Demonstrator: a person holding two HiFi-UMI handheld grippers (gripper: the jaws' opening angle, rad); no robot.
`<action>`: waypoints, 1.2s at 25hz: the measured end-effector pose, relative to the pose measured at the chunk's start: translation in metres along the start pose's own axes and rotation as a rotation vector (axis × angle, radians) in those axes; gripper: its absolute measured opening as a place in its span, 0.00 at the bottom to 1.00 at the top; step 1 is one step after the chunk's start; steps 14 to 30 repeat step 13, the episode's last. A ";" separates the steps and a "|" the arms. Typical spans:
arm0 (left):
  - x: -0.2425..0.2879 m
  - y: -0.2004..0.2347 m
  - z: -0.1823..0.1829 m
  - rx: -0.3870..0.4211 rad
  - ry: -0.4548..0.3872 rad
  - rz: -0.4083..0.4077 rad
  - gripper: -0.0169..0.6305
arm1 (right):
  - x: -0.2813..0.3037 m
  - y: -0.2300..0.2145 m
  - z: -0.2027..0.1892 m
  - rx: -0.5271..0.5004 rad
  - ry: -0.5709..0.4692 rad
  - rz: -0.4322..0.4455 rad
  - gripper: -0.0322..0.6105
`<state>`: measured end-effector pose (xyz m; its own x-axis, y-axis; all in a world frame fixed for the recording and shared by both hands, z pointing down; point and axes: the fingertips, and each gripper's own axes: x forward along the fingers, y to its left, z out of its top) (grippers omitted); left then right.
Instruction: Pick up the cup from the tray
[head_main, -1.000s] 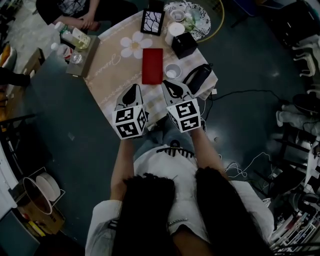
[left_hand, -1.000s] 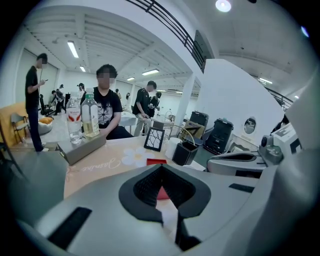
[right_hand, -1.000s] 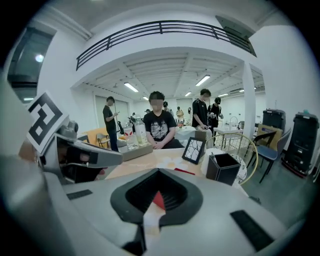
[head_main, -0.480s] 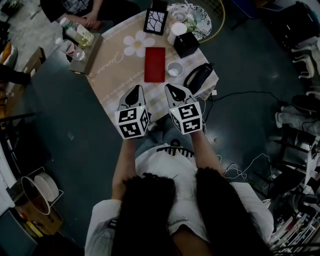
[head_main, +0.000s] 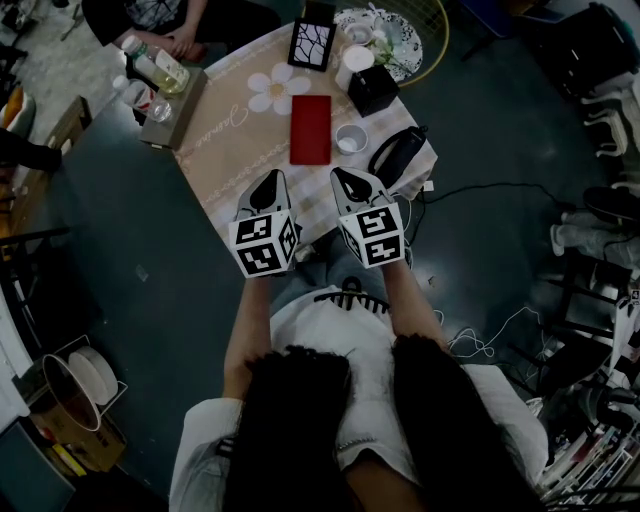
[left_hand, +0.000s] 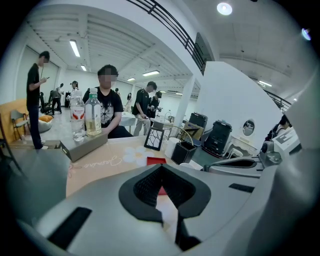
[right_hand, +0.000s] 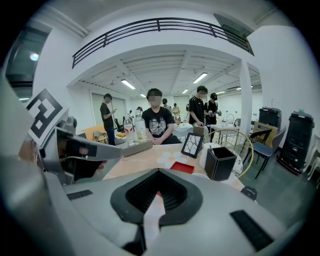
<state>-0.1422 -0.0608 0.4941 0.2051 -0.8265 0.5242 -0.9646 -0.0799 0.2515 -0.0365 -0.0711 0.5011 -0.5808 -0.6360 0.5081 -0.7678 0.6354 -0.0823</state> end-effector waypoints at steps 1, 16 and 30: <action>0.000 0.000 0.000 0.000 0.002 -0.002 0.04 | 0.000 0.000 -0.002 -0.003 0.003 -0.001 0.06; -0.004 0.003 -0.014 0.003 0.018 0.000 0.04 | -0.005 -0.005 -0.014 0.009 0.028 -0.020 0.06; -0.004 0.003 -0.014 0.003 0.018 0.000 0.04 | -0.005 -0.005 -0.014 0.009 0.028 -0.020 0.06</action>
